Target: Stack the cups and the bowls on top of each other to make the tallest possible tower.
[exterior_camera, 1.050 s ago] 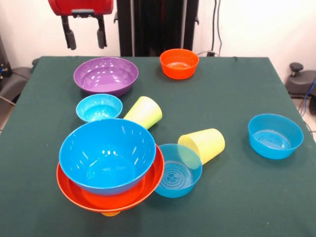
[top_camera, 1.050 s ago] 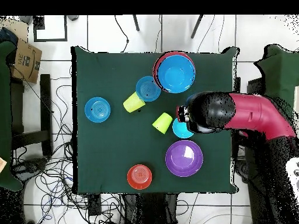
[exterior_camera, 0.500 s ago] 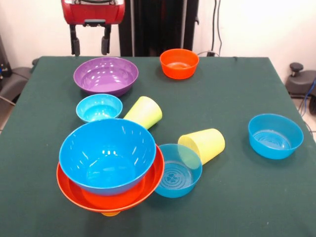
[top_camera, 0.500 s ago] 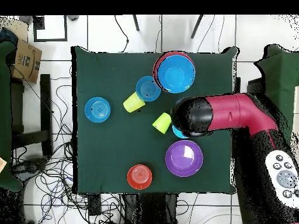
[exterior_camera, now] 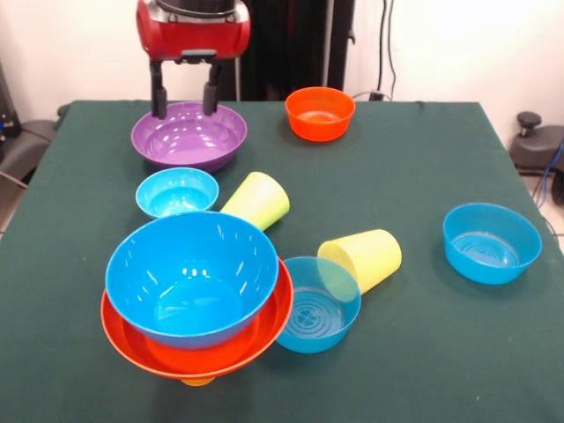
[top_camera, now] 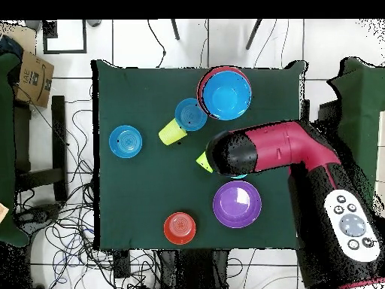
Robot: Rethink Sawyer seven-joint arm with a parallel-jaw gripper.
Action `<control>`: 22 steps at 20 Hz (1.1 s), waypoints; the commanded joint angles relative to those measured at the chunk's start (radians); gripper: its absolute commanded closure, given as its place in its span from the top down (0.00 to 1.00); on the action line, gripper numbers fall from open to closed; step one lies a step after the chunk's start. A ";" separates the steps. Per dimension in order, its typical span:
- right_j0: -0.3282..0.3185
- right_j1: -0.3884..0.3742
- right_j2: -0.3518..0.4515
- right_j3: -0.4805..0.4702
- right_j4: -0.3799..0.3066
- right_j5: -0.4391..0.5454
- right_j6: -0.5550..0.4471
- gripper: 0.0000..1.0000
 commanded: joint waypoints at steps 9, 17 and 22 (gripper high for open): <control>0.033 0.050 0.131 0.004 -0.070 0.022 -0.367 1.00; 0.045 0.024 0.110 0.068 -0.149 -0.033 -0.286 1.00; 0.048 0.047 0.107 0.098 -0.192 -0.085 -0.264 1.00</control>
